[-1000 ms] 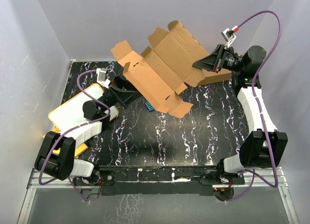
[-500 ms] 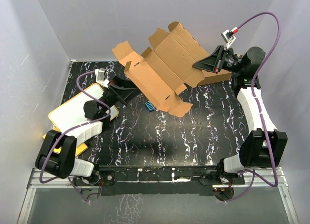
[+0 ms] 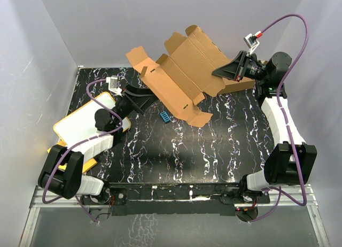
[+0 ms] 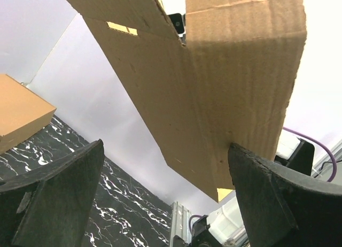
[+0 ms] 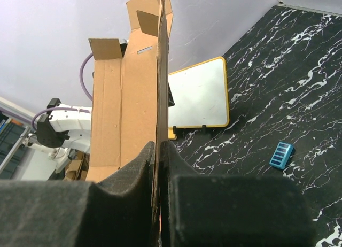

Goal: Fold the paper box

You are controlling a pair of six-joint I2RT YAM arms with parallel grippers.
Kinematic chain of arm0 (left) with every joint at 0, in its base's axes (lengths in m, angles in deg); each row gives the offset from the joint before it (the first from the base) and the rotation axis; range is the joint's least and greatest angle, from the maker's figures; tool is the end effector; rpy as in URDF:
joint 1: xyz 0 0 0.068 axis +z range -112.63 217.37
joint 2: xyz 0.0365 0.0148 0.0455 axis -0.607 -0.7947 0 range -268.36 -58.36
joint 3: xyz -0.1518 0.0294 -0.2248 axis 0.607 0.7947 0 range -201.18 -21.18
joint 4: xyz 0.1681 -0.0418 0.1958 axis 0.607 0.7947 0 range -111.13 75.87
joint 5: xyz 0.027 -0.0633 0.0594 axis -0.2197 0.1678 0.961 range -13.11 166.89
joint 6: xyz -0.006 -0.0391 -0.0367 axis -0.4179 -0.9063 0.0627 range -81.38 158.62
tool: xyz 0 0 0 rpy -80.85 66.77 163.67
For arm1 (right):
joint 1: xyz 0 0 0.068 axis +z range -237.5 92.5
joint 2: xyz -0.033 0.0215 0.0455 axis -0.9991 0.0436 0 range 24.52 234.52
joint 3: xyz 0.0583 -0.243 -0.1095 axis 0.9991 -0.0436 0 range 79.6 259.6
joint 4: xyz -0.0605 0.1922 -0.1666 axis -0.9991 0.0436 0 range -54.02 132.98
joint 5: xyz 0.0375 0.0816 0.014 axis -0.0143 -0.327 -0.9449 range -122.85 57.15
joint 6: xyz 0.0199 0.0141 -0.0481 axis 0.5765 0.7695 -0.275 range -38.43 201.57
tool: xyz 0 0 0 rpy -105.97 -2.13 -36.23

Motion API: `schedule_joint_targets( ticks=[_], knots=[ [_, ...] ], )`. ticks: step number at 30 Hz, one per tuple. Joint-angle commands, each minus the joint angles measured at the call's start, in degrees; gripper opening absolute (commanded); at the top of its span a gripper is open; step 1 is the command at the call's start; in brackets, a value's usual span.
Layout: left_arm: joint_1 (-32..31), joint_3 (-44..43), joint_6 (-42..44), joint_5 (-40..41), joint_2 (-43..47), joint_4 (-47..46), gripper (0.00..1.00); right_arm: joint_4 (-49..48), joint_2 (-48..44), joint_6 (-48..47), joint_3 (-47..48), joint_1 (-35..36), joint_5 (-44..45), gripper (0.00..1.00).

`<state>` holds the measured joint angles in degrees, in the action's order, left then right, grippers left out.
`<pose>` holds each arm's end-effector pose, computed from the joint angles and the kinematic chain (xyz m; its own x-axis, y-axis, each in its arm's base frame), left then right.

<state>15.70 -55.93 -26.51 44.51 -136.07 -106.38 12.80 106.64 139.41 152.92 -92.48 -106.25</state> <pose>0.2354 -0.1141 0.3184 -0.3539 -0.6839 -0.6380 0.8533 0.0432 -0.5196 0.3185 0.0064 0.4175 -0.6302 0.2976 -0.7171 -0.6885 0.2126 0.6934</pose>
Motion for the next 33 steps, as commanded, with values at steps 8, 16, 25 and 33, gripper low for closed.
schedule_joint_targets(
  ticks=[8, 16, 25, 33],
  knots=[
    [-0.6, 1.7, -0.1, 4.5, 4.3, 2.2, 0.97, 3.4, -1.2, -5.6, 1.0, 0.2, 2.0, 0.08],
    [-0.6, 5.5, -2.9, 4.4, 5.0, -3.1, 0.97, 4.5, -1.1, -6.6, 1.1, 0.2, 2.7, 0.08],
    [-0.6, 8.0, -2.4, 4.6, 6.3, -1.9, 0.97, 4.5, -1.1, -6.9, 0.4, 0.1, 3.1, 0.08],
    [-0.6, 6.2, -3.6, 4.9, 2.4, -3.9, 0.97, 4.4, -1.4, -7.1, -0.8, 0.5, 2.9, 0.08]
  ],
)
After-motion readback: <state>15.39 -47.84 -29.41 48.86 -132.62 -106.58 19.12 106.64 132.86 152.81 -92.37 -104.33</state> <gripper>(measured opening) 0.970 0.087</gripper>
